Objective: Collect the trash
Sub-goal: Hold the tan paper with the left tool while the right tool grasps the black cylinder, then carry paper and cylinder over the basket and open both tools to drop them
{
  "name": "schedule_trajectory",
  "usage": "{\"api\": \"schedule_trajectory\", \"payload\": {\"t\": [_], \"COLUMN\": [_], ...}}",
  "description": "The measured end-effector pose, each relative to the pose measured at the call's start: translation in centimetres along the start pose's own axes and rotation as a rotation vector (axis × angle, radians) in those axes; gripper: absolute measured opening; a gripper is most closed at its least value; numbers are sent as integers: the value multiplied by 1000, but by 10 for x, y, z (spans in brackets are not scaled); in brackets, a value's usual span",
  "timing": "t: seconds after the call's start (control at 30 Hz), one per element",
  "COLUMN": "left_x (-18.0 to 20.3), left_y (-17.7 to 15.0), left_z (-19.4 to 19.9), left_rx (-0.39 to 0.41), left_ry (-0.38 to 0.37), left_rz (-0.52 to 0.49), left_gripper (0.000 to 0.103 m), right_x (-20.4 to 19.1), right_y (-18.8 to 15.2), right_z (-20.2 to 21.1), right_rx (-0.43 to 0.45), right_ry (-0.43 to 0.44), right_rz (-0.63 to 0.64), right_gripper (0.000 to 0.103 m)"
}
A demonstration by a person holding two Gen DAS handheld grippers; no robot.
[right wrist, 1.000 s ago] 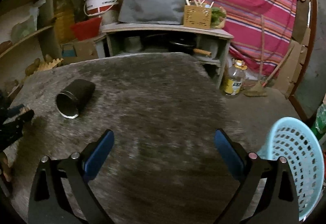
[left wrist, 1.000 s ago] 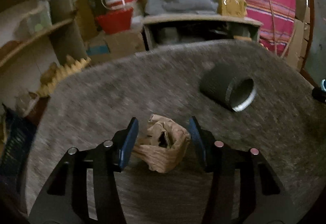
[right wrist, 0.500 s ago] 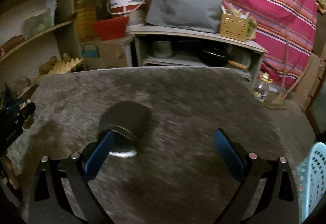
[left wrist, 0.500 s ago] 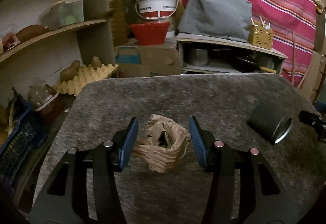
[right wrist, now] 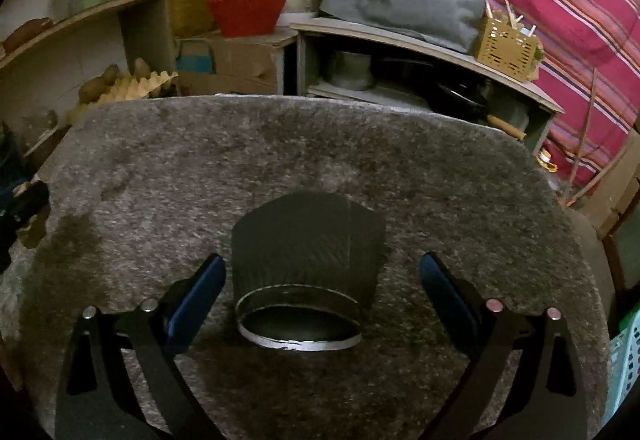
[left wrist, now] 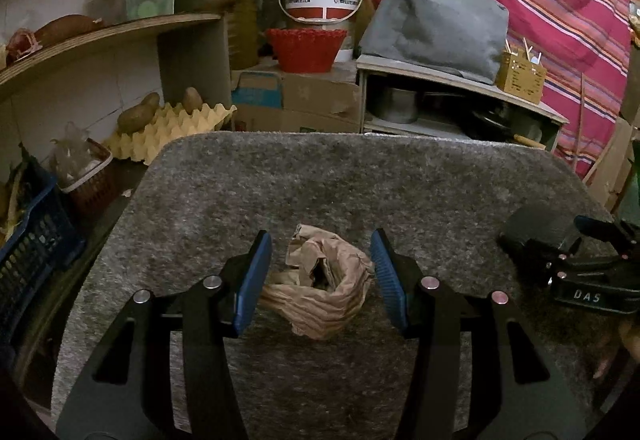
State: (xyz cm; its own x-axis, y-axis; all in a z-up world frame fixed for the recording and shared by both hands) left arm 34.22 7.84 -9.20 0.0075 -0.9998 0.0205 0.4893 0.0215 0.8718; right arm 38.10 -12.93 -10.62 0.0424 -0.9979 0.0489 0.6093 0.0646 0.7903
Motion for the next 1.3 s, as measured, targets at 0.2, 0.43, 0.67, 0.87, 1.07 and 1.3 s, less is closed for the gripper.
{"api": "schedule_trajectory", "payload": {"t": [0.2,0.43,0.67,0.87,1.07,1.3], "left_x": [9,34,91,168,261,373], "left_y": [-1,5,25,36,27,-1], "left_z": [0,16,60,98,125,155], "left_rx": [2,7,64,111,125,127], "left_ry": [18,6,-66,-172,-296,-450], "left_rz": [-33,-60,-86,-129,-190,-265], "left_gripper": [50,50,50,50,50,50], "right_x": [4,50,117,196,272,350], "right_y": [-1,-1,-15,-47,-83,-131], "right_z": [5,65,127,176,211,242], "right_rx": [0,92,154,175,178,159], "right_ry": [74,59,-11,-102,-188,-288], "right_rz": [-14,-43,-69,-131,-207,-278], "right_gripper": [74,74,74,74,74,74]}}
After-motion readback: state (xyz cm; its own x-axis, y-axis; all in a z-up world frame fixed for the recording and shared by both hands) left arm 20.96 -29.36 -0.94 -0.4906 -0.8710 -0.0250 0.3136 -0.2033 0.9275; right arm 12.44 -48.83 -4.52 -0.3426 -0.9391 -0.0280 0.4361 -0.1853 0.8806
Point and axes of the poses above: each gripper's, at about its wrist camera, not at the fingertips, and z roughly against the way its jaws point, x to its right, y to its top, the point moved 1 cm from there along -z, roughly the way its jaws point, and after that the axes turned 6 degrees about x, right-handed, at the moved point
